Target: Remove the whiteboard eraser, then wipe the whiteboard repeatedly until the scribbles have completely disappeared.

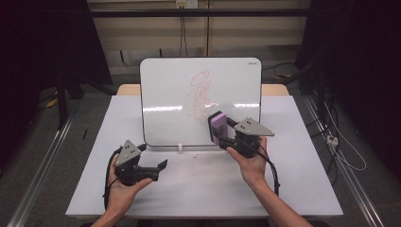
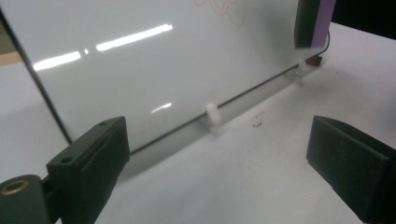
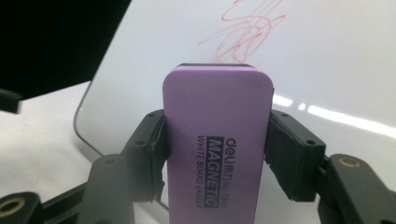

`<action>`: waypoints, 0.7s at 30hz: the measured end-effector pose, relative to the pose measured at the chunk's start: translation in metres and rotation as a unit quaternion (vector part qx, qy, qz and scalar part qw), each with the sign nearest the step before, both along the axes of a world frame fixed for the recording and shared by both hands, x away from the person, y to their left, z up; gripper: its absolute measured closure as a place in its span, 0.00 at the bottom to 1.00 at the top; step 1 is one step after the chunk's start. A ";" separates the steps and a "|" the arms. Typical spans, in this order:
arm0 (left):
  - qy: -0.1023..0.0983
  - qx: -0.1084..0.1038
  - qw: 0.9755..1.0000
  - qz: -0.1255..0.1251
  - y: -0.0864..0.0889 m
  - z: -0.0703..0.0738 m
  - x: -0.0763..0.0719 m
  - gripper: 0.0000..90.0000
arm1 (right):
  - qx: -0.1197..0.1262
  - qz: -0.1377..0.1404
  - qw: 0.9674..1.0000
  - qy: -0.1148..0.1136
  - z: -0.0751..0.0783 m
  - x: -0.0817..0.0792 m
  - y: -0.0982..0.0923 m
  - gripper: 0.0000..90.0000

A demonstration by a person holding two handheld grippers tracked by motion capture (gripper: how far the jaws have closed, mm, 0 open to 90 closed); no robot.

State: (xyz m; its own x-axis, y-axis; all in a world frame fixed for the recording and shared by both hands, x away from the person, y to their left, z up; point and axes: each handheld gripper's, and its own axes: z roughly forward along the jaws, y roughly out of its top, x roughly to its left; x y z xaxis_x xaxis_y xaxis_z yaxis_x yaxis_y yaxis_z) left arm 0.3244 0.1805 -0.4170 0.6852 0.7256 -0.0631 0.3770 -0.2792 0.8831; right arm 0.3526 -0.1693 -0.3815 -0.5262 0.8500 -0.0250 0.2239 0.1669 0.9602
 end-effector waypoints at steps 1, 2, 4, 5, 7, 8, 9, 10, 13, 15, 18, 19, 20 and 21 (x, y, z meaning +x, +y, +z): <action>0.001 -0.002 1.000 0.001 0.003 -0.002 -0.002 0.06 | -0.008 -0.003 1.000 0.000 0.002 0.000 0.000 0.46; 0.005 -0.005 1.000 0.001 0.006 -0.003 -0.003 0.05 | -0.016 -0.004 1.000 -0.001 0.004 0.001 0.001 0.46; 0.007 -0.011 1.000 0.002 0.009 -0.003 -0.004 0.04 | -0.030 -0.006 1.000 -0.003 0.007 0.001 0.002 0.46; 0.003 -0.012 1.000 0.002 0.010 -0.003 -0.004 0.04 | -0.033 -0.007 0.999 -0.002 0.009 0.002 0.003 0.46; 0.001 -0.020 1.000 0.003 0.014 -0.003 -0.001 0.04 | -0.051 -0.009 0.999 -0.003 0.012 0.004 0.004 0.46; -0.001 -0.019 1.000 0.005 0.015 -0.003 0.000 0.04 | -0.065 -0.011 0.998 -0.004 0.014 0.005 0.006 0.46; 0.000 -0.021 1.000 0.011 0.016 -0.003 0.001 0.04 | -0.079 -0.013 0.997 -0.008 0.016 0.007 0.008 0.46; 0.000 -0.019 1.000 0.013 0.018 -0.004 0.001 0.04 | -0.096 -0.016 0.995 -0.015 0.018 0.007 0.011 0.46; 0.002 -0.017 1.000 0.024 0.022 -0.007 0.001 0.05 | -0.133 -0.017 0.991 -0.027 0.025 0.011 0.016 0.46; 0.007 -0.014 1.000 0.023 0.024 -0.009 0.002 0.05 | -0.179 -0.021 0.983 -0.037 0.030 0.014 0.022 0.46; 0.009 -0.017 1.000 0.022 0.024 -0.009 0.002 0.05 | -0.221 -0.027 0.974 -0.040 0.034 0.020 0.030 0.46; 0.006 -0.013 1.000 0.021 0.024 -0.009 0.002 0.05 | -0.236 -0.027 0.971 -0.036 0.035 0.023 0.033 0.46; 0.004 -0.013 1.000 0.021 0.023 -0.009 0.002 0.05 | -0.249 -0.030 0.967 -0.037 0.035 0.026 0.036 0.46; 0.004 -0.012 1.000 0.020 0.023 -0.009 0.002 0.05 | -0.258 -0.031 0.965 -0.036 0.035 0.029 0.039 0.46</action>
